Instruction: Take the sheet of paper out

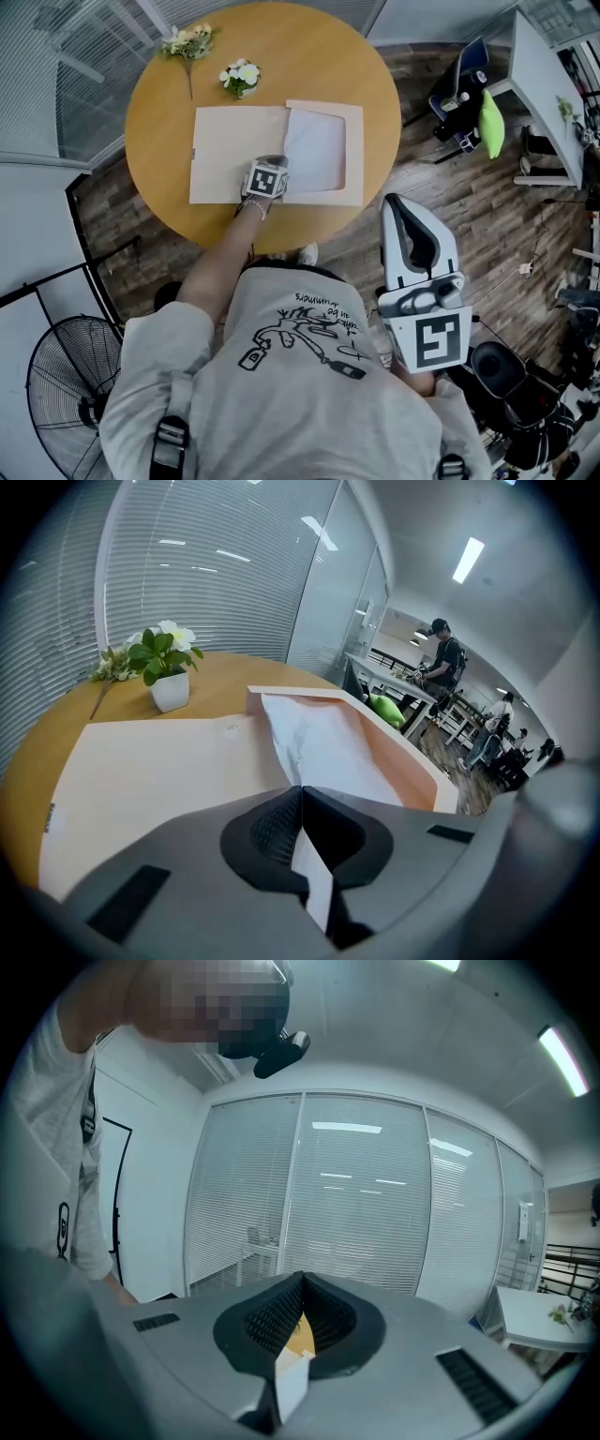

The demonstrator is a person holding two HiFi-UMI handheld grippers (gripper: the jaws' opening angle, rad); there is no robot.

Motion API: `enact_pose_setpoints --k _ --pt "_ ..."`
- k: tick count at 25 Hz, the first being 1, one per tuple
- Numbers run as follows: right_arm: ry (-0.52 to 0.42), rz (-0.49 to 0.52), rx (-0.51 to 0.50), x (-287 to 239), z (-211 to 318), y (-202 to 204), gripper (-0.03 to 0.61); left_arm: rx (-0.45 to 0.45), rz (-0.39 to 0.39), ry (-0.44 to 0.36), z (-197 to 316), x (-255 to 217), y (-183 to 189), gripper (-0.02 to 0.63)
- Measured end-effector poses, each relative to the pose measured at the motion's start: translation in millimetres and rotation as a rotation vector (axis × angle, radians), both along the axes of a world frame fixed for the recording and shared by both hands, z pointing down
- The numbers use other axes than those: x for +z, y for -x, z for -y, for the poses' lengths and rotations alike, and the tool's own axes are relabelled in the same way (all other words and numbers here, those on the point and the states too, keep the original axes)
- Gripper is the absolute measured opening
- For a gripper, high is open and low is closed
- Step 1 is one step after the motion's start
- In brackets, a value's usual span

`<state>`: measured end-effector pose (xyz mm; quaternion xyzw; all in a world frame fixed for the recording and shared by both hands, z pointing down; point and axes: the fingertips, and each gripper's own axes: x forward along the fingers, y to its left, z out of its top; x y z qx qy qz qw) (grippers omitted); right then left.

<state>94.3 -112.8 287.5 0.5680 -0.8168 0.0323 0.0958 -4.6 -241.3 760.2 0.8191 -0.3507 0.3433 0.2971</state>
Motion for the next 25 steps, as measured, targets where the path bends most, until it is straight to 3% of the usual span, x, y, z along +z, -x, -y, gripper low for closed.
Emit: enact_pose_setpoints --k 25 --pt "-0.02 0.007 -0.013 -7 -11 7 0.008 -0.014 -0.052 -0.103 -7 -59 9 0.021"
